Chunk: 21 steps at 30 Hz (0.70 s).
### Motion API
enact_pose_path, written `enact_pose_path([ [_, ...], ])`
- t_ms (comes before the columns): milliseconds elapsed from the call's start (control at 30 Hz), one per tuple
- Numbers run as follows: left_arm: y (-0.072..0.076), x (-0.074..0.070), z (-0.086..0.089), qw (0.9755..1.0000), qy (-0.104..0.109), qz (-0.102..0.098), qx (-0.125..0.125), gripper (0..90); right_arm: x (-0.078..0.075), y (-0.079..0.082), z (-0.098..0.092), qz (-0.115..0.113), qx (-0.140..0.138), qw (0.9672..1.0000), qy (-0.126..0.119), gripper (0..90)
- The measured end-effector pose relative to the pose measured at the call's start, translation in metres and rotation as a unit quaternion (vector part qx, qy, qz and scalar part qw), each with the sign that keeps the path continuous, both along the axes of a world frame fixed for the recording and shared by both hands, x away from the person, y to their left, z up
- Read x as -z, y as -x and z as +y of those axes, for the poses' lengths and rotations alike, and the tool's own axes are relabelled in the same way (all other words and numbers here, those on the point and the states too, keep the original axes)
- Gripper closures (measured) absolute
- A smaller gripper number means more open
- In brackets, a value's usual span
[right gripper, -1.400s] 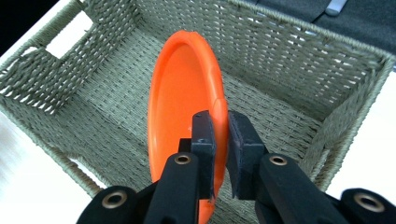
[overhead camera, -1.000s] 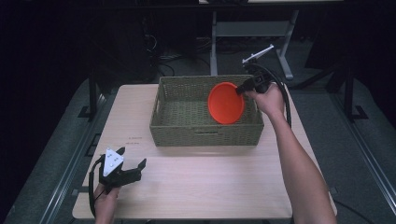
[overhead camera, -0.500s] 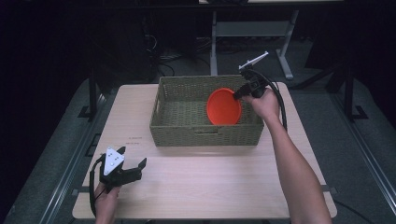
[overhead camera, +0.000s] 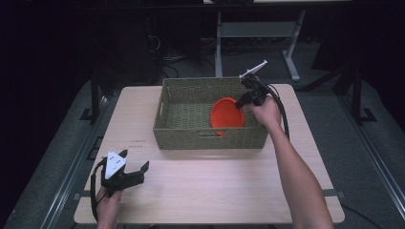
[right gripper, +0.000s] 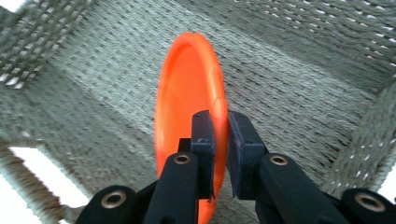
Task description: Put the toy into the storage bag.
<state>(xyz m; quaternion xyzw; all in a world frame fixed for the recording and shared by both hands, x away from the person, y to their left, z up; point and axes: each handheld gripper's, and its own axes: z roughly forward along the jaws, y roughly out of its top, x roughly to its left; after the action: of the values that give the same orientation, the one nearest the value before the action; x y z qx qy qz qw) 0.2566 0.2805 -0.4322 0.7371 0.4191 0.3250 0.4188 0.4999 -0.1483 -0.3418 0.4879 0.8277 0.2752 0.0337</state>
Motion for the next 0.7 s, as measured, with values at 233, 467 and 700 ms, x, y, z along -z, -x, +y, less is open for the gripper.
enact_pose_path([
  [233,0.002,0.0,-0.002,1.0,0.002,-0.003,0.003,12.8,0.004,-0.001,-0.003,0.002,0.011,0.9999,0.008,80.5],
  [467,0.002,0.0,0.002,1.0,0.002,-0.001,-0.003,12.8,0.008,0.001,-0.007,0.008,0.019,0.9997,0.01,74.7],
  [700,0.002,0.0,0.0,1.0,0.0,0.0,-0.001,12.8,0.009,0.001,-0.012,0.014,0.024,0.9996,0.006,68.9],
])
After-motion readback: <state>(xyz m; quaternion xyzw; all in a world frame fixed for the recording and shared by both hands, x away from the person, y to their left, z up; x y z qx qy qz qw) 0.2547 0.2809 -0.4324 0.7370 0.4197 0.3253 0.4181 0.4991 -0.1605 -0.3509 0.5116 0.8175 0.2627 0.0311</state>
